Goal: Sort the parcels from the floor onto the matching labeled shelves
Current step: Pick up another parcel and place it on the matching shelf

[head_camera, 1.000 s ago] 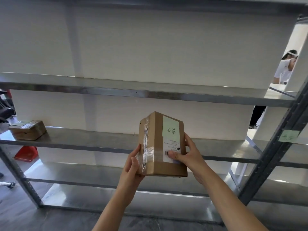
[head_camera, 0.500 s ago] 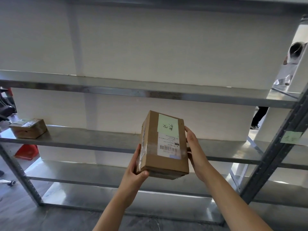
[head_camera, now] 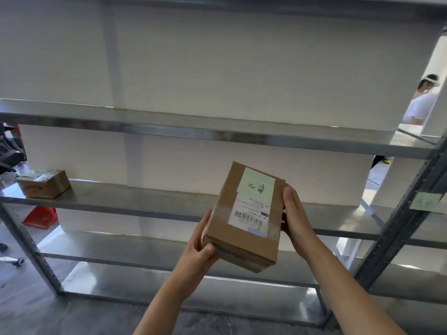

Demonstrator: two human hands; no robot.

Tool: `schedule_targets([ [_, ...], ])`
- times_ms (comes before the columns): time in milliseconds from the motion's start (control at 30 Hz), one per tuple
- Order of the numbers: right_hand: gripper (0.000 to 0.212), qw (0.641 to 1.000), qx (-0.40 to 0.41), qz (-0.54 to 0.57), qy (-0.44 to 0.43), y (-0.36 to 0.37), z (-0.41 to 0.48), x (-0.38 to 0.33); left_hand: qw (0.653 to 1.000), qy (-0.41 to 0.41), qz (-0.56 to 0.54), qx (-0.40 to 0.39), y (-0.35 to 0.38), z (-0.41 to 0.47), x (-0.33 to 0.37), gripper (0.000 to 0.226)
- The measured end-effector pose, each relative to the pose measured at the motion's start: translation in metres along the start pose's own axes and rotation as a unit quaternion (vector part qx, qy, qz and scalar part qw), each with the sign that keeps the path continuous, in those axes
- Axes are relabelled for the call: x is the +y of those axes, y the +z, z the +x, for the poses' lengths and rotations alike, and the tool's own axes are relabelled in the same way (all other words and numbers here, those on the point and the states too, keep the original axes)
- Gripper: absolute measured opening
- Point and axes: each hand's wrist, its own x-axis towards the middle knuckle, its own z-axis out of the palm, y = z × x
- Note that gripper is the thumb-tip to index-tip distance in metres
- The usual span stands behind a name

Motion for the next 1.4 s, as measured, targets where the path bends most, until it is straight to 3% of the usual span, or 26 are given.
schedule_targets([
  [67,0.037,1.0,0.006,0.003,0.001,0.0,-0.002,-0.001,0.995,0.008,-0.055,0.081,0.004,0.003,0.0,0.098],
  [167,0.04,1.0,0.022,-0.013,-0.001,0.002,-0.006,0.003,0.977,0.021,-0.068,0.202,0.007,0.01,0.002,0.063],
  [300,0.043,0.998,0.022,-0.057,-0.011,-0.001,-0.011,0.007,0.961,0.055,-0.055,0.264,0.007,0.017,0.007,0.048],
  [567,0.025,1.0,0.004,-0.018,0.007,-0.003,-0.017,0.007,0.971,0.06,0.022,0.232,0.014,0.013,0.017,0.04],
  [700,0.04,1.0,0.002,-0.015,0.001,-0.004,-0.017,0.01,0.981,0.072,0.026,0.177,0.017,0.008,0.024,0.037],
  [800,0.058,1.0,-0.006,-0.022,0.008,-0.004,-0.019,0.01,0.991,0.079,0.019,0.104,0.014,0.002,0.031,0.071],
  [867,0.067,0.999,-0.017,-0.031,0.01,-0.006,-0.02,0.01,0.992,0.078,0.081,0.058,0.012,0.0,0.036,0.097],
  [967,0.071,1.0,-0.019,-0.013,0.017,-0.007,-0.02,0.012,0.987,0.074,0.142,0.021,0.007,0.0,0.041,0.116],
  [1133,0.043,0.999,0.022,0.025,0.02,-0.004,-0.015,0.005,0.984,0.095,0.125,0.08,0.002,0.001,0.036,0.105],
  [1400,0.025,0.997,0.017,0.074,0.002,-0.001,-0.008,-0.009,0.986,0.09,0.091,0.109,-0.005,0.006,0.035,0.085],
])
